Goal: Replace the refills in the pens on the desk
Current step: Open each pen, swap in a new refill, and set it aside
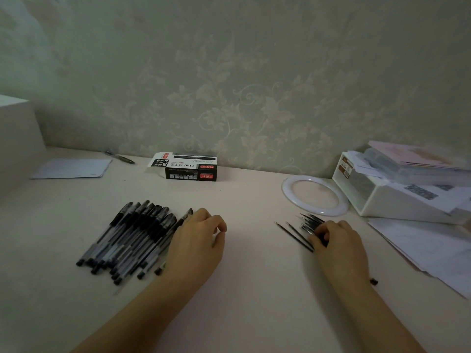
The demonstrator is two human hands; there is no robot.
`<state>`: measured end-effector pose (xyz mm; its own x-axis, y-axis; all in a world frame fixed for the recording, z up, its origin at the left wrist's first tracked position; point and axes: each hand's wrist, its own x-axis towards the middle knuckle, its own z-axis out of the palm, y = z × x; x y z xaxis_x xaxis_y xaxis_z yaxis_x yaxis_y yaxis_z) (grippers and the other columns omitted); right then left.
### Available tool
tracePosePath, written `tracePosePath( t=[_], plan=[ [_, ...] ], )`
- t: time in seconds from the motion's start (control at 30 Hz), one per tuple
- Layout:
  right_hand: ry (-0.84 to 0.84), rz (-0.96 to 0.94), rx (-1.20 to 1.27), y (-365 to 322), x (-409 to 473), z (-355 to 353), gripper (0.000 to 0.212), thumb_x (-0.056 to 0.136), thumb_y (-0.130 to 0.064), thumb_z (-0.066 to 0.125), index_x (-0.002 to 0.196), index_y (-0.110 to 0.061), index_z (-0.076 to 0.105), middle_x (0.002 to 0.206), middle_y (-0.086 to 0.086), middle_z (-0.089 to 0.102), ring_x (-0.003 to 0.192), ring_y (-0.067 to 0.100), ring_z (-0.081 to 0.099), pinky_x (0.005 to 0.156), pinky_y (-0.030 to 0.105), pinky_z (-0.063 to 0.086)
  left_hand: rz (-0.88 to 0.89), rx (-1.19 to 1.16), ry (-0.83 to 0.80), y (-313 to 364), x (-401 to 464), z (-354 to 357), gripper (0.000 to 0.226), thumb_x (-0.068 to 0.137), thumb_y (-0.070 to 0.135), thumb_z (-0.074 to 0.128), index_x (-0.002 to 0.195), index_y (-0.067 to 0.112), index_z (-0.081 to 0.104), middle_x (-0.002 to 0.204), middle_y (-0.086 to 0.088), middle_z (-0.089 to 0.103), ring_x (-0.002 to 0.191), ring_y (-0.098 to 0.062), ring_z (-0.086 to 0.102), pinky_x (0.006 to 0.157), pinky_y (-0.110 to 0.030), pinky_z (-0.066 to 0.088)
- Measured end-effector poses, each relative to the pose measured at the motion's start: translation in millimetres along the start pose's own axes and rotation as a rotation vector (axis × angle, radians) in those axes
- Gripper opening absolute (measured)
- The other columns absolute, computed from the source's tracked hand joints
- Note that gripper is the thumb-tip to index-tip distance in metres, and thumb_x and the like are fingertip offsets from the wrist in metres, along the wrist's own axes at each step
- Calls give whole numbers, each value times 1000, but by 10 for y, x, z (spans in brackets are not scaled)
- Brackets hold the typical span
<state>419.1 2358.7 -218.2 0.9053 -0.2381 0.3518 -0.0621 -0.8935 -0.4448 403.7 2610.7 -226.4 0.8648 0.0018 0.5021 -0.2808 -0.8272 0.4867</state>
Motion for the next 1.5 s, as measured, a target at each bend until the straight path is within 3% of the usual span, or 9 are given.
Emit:
tracePosePath(
  t=[0.37,0.53,0.63,0.8,1.0,1.1,1.2,1.37,1.5],
  plan=[
    [50,-72,-129,-76,-13,19,14,101,-30,46,97,-19,53,96,0,63,92,22,49,81,38,37,43,-47,-55,40,-19,32,11,90,17,61,93,22,71,91,8,57,79,-6,56,70,-28,52],
    [283,-278,182,-258,-52,-49,12,97,-23,55,102,-13,59,84,-6,59,82,23,53,74,43,45,66,-66,-70,64,-15,38,12,90,18,61,95,23,71,91,8,59,79,-6,56,70,-30,53],
    [319,-383,405,-372,-127,-64,24,97,-27,53,115,-15,63,91,-17,57,86,14,52,75,27,46,106,-78,-72,82,-21,45,11,90,19,61,95,23,70,91,9,59,78,-4,54,70,-28,52],
    [142,-177,848,-460,-131,-18,18,100,-33,49,100,-26,65,88,-18,67,80,-4,59,71,5,44,147,-105,-124,85,-37,82,10,93,26,60,92,25,69,86,13,53,69,1,48,65,-16,40],
    [-229,211,1417,-520,-127,165,22,100,-19,51,93,-14,71,69,-5,64,63,7,58,67,24,51,162,-171,-156,104,-47,110,31,94,50,47,94,27,68,82,15,52,77,4,48,64,-8,35],
    [-281,207,1363,-530,-158,219,23,97,-22,54,89,-22,75,81,-8,68,72,4,61,68,24,51,156,-187,-184,124,-46,111,50,88,66,31,97,31,65,84,16,54,80,3,50,65,-7,35],
    [-340,152,1310,-536,-193,260,16,96,-20,58,90,-22,73,78,-6,64,69,6,55,66,23,46,166,-199,-207,138,-39,127,49,88,69,29,98,34,61,83,16,55,78,0,53,62,-10,35],
    [-483,-16,1159,-544,-242,266,11,93,-11,63,87,-19,69,77,1,67,70,8,61,67,18,49,183,-225,-248,118,-43,136,22,98,41,47,112,30,59,97,13,62,86,-4,57,73,-28,48],
    [-519,-74,1097,-538,-243,242,7,93,-13,64,92,-18,69,78,4,71,71,6,64,67,15,49,191,-185,-265,121,-58,123,18,99,26,45,113,30,55,103,13,62,89,-6,57,76,-35,50]
  ],
)
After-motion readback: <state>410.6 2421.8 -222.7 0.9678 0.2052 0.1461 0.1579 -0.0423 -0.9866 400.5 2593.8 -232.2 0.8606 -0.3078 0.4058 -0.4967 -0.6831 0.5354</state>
